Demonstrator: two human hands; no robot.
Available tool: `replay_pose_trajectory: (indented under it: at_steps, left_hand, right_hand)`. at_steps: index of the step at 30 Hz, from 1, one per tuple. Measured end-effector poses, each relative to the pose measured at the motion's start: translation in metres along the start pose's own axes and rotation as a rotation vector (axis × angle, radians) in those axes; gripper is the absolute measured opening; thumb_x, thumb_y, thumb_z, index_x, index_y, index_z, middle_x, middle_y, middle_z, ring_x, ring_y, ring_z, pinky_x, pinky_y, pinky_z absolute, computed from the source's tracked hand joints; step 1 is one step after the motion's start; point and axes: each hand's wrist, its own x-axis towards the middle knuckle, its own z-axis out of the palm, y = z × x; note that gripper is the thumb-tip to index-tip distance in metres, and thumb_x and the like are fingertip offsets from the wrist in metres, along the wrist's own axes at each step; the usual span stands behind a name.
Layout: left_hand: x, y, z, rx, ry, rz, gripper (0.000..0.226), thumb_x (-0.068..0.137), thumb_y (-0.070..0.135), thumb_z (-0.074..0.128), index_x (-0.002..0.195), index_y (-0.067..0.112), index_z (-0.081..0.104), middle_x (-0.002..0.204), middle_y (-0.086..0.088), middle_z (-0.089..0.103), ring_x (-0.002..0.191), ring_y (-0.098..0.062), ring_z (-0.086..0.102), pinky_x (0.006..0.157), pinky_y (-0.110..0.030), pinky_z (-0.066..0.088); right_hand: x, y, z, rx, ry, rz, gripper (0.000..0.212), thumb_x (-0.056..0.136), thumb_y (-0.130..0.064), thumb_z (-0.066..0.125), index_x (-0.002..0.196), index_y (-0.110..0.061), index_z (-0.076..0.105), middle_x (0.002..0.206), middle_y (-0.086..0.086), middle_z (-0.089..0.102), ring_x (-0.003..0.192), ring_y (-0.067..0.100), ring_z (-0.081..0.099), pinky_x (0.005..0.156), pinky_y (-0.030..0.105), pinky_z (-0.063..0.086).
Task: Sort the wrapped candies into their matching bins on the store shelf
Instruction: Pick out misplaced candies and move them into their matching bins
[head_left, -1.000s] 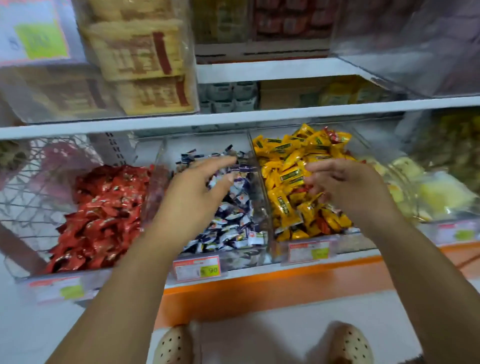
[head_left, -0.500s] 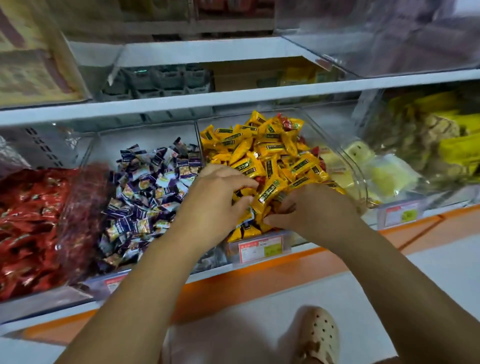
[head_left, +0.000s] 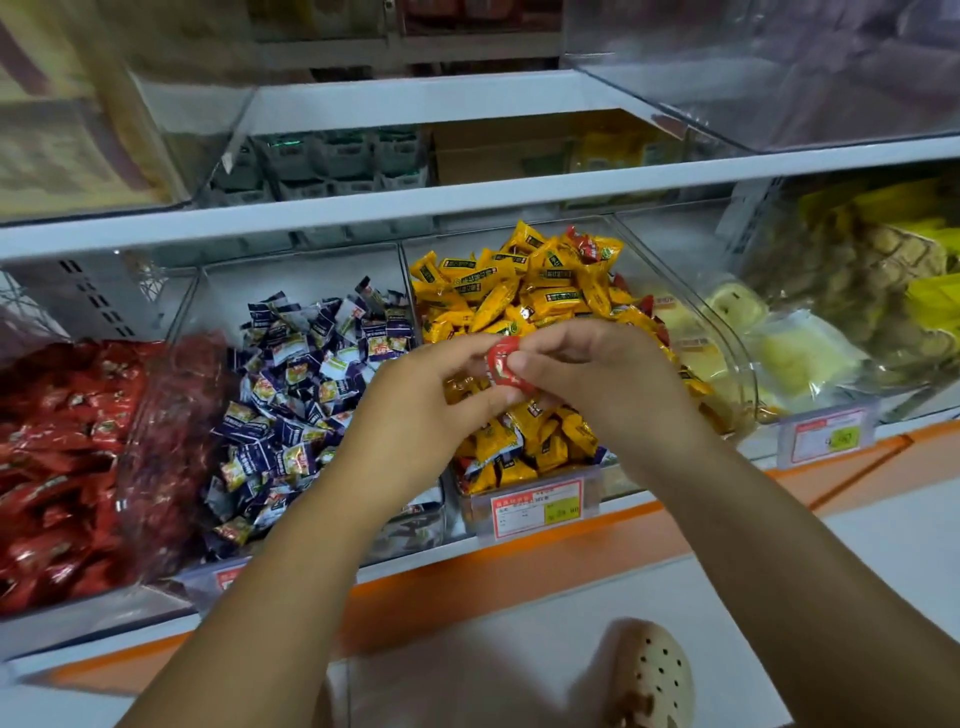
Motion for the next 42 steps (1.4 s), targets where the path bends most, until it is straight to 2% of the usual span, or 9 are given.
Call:
replay_pose_trajectory:
  at_steps: [3, 7, 11, 16, 21, 29, 35, 39, 42]
  left_hand:
    - [-0.001, -0.002, -0.009, -0.058, 0.133, -0.031, 0.017, 0.085, 0.029, 0.068, 0.097, 0.041, 0.066, 0.083, 0.018, 0.066, 0.082, 0.006, 0.060, 0.070, -0.008, 0.043]
    - [-0.001, -0.009, -0.020, -0.069, 0.214, -0.097, 0.014, 0.088, 0.028, 0.065, 0.102, 0.029, 0.066, 0.084, 0.007, 0.063, 0.064, 0.004, 0.051, 0.058, -0.006, 0.037]
    - [-0.002, -0.015, -0.024, -0.077, 0.201, -0.125, 0.014, 0.089, 0.028, 0.065, 0.103, 0.025, 0.065, 0.087, 0.001, 0.061, 0.073, -0.009, 0.052, 0.058, -0.010, 0.039]
    - [-0.004, -0.017, -0.024, -0.130, 0.172, -0.129, 0.014, 0.088, 0.028, 0.065, 0.102, 0.026, 0.065, 0.089, 0.001, 0.063, 0.073, -0.009, 0.052, 0.058, -0.014, 0.042]
    - [-0.005, -0.015, -0.021, -0.146, 0.170, -0.136, 0.012, 0.088, 0.025, 0.067, 0.100, 0.028, 0.064, 0.080, 0.006, 0.063, 0.072, -0.008, 0.052, 0.057, -0.012, 0.040]
    - [-0.001, -0.017, -0.023, -0.184, 0.170, -0.170, 0.021, 0.089, 0.025, 0.064, 0.110, 0.025, 0.063, 0.074, 0.008, 0.060, 0.073, -0.006, 0.057, 0.065, -0.009, 0.042]
    - [0.000, -0.007, -0.028, -0.348, 0.158, -0.212, 0.008, 0.093, 0.014, 0.060, 0.100, 0.013, 0.061, 0.080, -0.010, 0.069, 0.047, 0.001, 0.055, 0.048, -0.016, 0.045]
    - [0.002, -0.005, -0.025, -0.416, 0.145, -0.244, 0.009, 0.092, 0.017, 0.061, 0.099, 0.012, 0.060, 0.088, -0.014, 0.070, 0.063, -0.011, 0.068, 0.047, -0.022, 0.050]
    - [0.003, -0.001, -0.022, -0.454, 0.118, -0.271, 0.011, 0.092, 0.017, 0.061, 0.101, 0.012, 0.059, 0.096, -0.009, 0.071, 0.077, -0.013, 0.072, 0.055, -0.028, 0.058]
  right_hand:
    - [0.012, 0.005, -0.001, -0.125, 0.046, -0.073, 0.011, 0.091, -0.021, 0.064, 0.086, -0.023, 0.073, 0.080, -0.008, 0.072, 0.073, 0.002, 0.065, 0.067, 0.017, 0.052]
    - [0.027, 0.022, -0.015, -0.567, 0.038, -0.118, 0.015, 0.094, -0.022, 0.059, 0.098, -0.022, 0.073, 0.098, -0.013, 0.067, 0.085, -0.003, 0.056, 0.069, 0.002, 0.040]
    - [0.033, 0.038, -0.007, -0.796, 0.044, -0.181, 0.022, 0.093, -0.024, 0.060, 0.112, -0.021, 0.071, 0.109, -0.009, 0.067, 0.114, 0.015, 0.041, 0.087, 0.023, 0.036]
    - [0.034, 0.042, 0.006, -1.022, 0.102, -0.222, 0.038, 0.090, -0.033, 0.061, 0.128, -0.029, 0.061, 0.140, -0.007, 0.052, 0.119, 0.027, 0.035, 0.097, 0.033, 0.036]
    - [0.043, 0.038, 0.012, -1.127, 0.085, -0.220, 0.030, 0.094, -0.033, 0.055, 0.123, -0.036, 0.063, 0.134, -0.007, 0.054, 0.116, 0.027, 0.037, 0.094, 0.038, 0.040]
    - [0.051, 0.040, 0.004, -0.927, 0.096, -0.231, 0.019, 0.088, -0.023, 0.066, 0.105, -0.026, 0.074, 0.106, -0.004, 0.066, 0.108, 0.019, 0.041, 0.088, 0.030, 0.038]
    - [0.047, 0.043, -0.005, -0.789, 0.141, -0.294, 0.012, 0.085, -0.021, 0.070, 0.095, -0.021, 0.077, 0.088, -0.008, 0.068, 0.094, 0.006, 0.033, 0.074, 0.019, 0.025]
    - [0.039, 0.032, -0.005, -0.611, 0.189, -0.286, 0.010, 0.084, -0.020, 0.071, 0.091, -0.023, 0.077, 0.078, -0.024, 0.052, 0.094, 0.004, 0.040, 0.074, 0.011, 0.030]
    - [0.033, 0.022, -0.004, -0.353, 0.174, -0.231, 0.016, 0.085, -0.019, 0.071, 0.083, -0.036, 0.072, 0.084, -0.023, 0.061, 0.091, 0.000, 0.057, 0.079, 0.008, 0.042]
